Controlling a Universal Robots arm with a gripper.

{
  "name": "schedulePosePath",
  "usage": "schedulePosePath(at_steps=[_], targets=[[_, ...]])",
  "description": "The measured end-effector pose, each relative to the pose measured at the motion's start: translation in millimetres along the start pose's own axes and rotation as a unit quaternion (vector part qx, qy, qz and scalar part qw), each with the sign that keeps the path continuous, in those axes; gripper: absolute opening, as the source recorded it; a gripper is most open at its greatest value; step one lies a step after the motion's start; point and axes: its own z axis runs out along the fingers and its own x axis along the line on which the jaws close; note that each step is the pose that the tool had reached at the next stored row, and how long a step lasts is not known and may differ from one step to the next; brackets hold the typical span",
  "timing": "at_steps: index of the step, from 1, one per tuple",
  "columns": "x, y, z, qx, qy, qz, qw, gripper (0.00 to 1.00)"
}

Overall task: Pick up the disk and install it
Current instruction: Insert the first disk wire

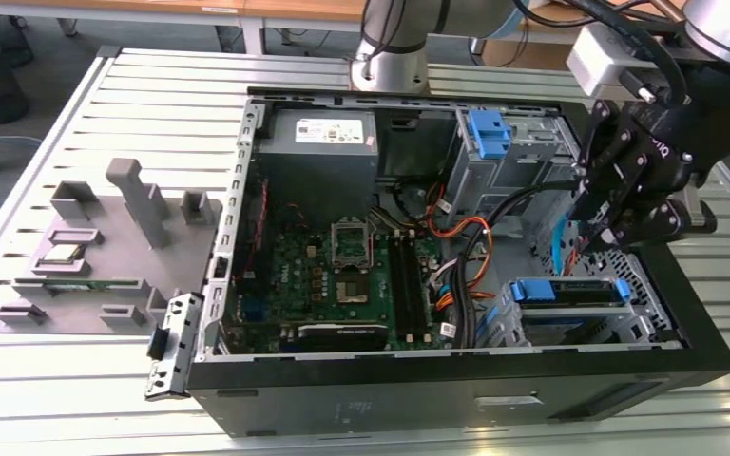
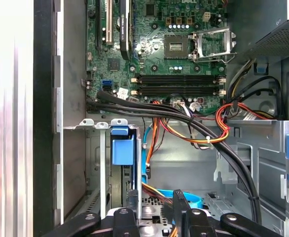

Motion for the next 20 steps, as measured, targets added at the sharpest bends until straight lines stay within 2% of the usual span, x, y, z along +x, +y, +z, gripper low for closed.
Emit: schedulePosePath(at_steps=[5,10,20], targets=[[0.0,0.1,-3.4,0.0,0.0,0.0,1.0,0.41],[-0.5,0.1,-4.0,0.0,0.0,0.0,1.0,0.41],[-8.5,0.2,-3.7,0.0,-0.0006,0.0,1.0,0.41]])
